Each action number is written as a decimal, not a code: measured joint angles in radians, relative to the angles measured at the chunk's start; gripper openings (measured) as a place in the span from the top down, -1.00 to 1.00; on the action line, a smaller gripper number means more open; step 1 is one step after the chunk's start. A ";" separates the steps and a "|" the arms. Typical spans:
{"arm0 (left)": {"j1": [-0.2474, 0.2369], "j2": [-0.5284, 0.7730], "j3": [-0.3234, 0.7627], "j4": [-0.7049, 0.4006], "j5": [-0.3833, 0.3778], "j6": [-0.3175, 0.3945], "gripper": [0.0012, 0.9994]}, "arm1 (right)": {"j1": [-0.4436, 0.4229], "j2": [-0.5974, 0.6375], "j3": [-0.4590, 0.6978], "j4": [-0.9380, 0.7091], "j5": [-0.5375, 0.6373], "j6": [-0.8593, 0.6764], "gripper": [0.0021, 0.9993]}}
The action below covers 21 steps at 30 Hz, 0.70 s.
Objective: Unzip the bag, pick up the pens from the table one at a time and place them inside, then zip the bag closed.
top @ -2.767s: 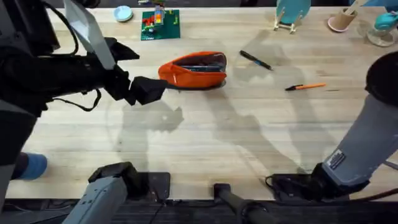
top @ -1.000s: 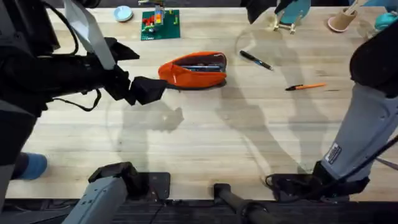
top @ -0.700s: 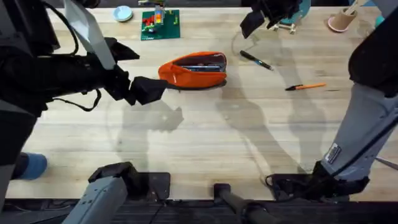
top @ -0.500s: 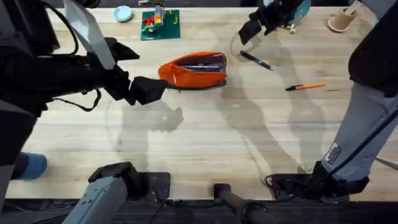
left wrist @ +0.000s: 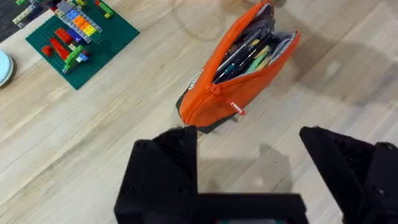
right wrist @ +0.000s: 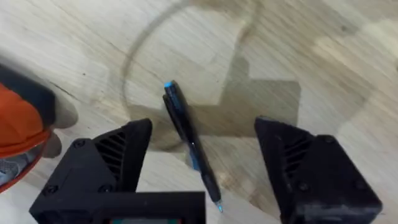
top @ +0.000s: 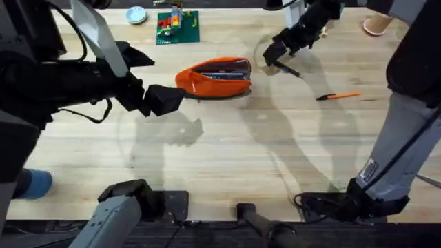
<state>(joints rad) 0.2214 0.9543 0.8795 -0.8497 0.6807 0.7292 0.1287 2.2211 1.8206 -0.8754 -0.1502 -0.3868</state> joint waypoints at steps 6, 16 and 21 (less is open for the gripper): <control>0.000 0.000 0.000 0.000 0.000 0.000 -0.99 | 0.011 0.002 0.000 -0.006 0.033 -0.016 -0.96; 0.000 0.000 0.000 0.000 0.000 0.000 -0.99 | 0.052 0.011 0.005 -0.019 0.110 -0.040 -0.34; 0.000 0.000 0.000 0.000 0.000 0.000 -0.99 | 0.066 0.011 0.005 -0.020 0.113 -0.041 0.58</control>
<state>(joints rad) 0.2214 0.9543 0.8795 -0.8497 0.6804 0.7291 0.1952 2.2322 1.8259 -0.8950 -0.0371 -0.4278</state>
